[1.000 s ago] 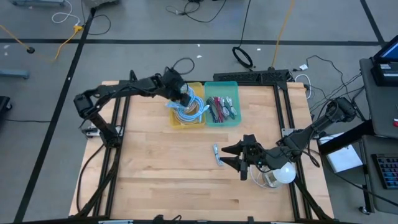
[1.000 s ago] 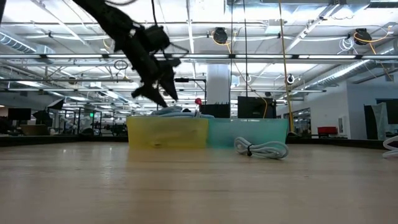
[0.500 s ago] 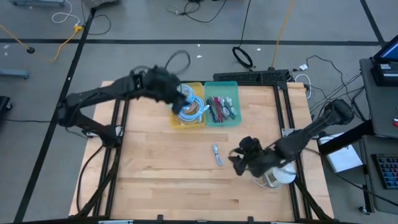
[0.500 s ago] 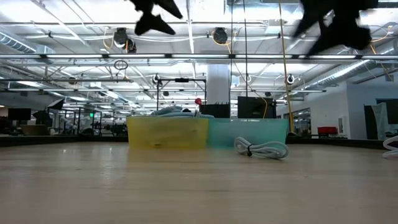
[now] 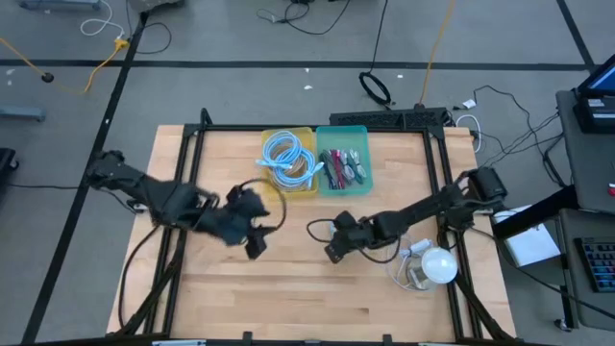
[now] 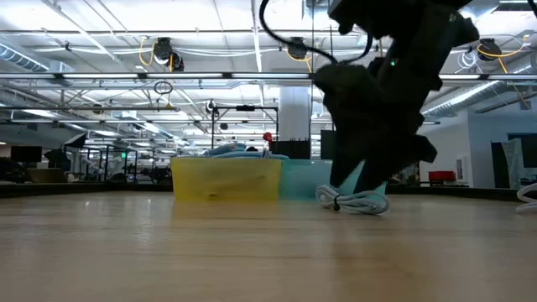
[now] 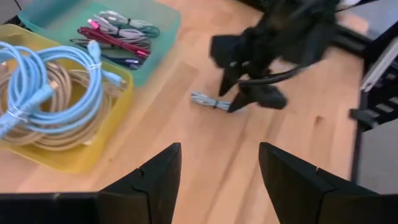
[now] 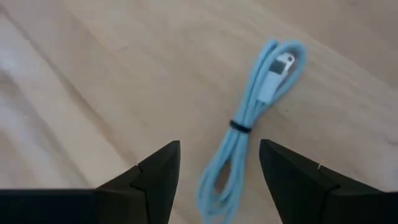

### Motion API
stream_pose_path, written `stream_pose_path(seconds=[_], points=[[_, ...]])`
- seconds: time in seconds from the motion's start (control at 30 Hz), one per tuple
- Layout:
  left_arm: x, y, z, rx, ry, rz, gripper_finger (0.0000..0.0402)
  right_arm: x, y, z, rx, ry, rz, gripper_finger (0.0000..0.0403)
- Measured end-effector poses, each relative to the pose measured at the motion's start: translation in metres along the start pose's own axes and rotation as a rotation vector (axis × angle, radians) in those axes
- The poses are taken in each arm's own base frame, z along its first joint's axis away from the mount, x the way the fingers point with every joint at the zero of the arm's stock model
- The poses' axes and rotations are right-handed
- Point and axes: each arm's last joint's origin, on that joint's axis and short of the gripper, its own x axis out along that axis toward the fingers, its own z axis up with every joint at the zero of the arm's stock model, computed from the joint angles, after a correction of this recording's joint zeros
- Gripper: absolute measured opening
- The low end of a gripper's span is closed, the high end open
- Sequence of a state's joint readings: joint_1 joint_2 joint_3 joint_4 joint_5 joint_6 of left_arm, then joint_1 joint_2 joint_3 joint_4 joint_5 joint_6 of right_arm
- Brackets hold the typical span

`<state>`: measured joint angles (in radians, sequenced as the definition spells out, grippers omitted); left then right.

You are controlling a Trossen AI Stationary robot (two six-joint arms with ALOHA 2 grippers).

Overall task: Pick and place USB-C Cables
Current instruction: Put the small light blue charger cable into the green bin

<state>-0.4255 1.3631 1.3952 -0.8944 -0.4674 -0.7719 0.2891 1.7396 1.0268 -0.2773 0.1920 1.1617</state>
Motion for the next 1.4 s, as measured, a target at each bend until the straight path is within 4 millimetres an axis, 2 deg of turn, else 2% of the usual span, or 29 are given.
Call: stream_pose_path(seconds=[0.17, 0.33, 0.43, 0.53, 0.57, 0.63, 0.73, 0.8, 0.87, 0.93, 1.03, 1.1, 1.2, 1.3, 1.4], points=[[-0.018, -0.020, -0.023, -0.036, -0.043, -0.007, 0.0191, 0.014, -0.004, 0.001, -0.083, 0.019, -0.024, 0.0212], [-0.029, -0.026, -0.038, -0.075, -0.077, 0.024, 0.0169, 0.022, -0.006, 0.000, -0.119, 0.016, -0.046, 0.0201], [-0.033, -0.027, -0.044, -0.088, -0.079, 0.037, 0.0158, 0.025, -0.008, -0.001, -0.126, 0.021, -0.068, 0.0146], [-0.035, -0.027, -0.047, -0.101, -0.084, 0.047, 0.0150, 0.021, -0.006, 0.002, -0.134, -0.004, -0.044, 0.0044], [-0.035, -0.027, -0.048, -0.105, -0.088, 0.048, 0.0147, 0.017, -0.004, 0.005, -0.137, -0.021, -0.014, 0.0027], [-0.036, -0.028, -0.048, -0.108, -0.098, 0.051, 0.0142, 0.004, 0.002, 0.017, -0.101, -0.097, 0.045, 0.0023], [-0.038, -0.028, -0.049, -0.114, -0.119, 0.057, 0.0133, -0.035, 0.014, 0.047, -0.029, -0.307, 0.153, 0.0023], [-0.039, -0.028, -0.050, -0.117, -0.129, 0.066, 0.0128, -0.064, 0.012, 0.066, 0.030, -0.471, 0.139, 0.0023], [-0.039, -0.028, -0.052, -0.123, -0.128, 0.067, 0.0124, -0.091, 0.001, 0.082, 0.121, -0.597, 0.065, 0.0023], [-0.040, -0.029, -0.052, -0.130, -0.133, 0.064, 0.0122, -0.113, -0.021, 0.099, 0.206, -0.686, -0.063, 0.0023], [-0.042, -0.030, -0.054, -0.147, -0.139, 0.059, 0.0122, -0.128, -0.060, 0.123, 0.284, -0.733, -0.250, 0.0023], [-0.042, -0.030, -0.055, -0.159, -0.145, 0.056, 0.0122, -0.128, -0.082, 0.138, 0.318, -0.706, -0.316, 0.0023], [-0.043, -0.031, -0.055, -0.176, -0.148, 0.054, 0.0122, -0.119, -0.100, 0.160, 0.360, -0.658, -0.297, 0.0023], [-0.043, -0.031, -0.055, -0.191, -0.148, 0.053, 0.0122, -0.099, -0.104, 0.172, 0.338, -0.604, -0.264, 0.0023], [-0.043, -0.030, -0.055, -0.201, -0.149, 0.053, 0.0122, -0.072, -0.104, 0.171, 0.321, -0.497, -0.258, 0.0023]])
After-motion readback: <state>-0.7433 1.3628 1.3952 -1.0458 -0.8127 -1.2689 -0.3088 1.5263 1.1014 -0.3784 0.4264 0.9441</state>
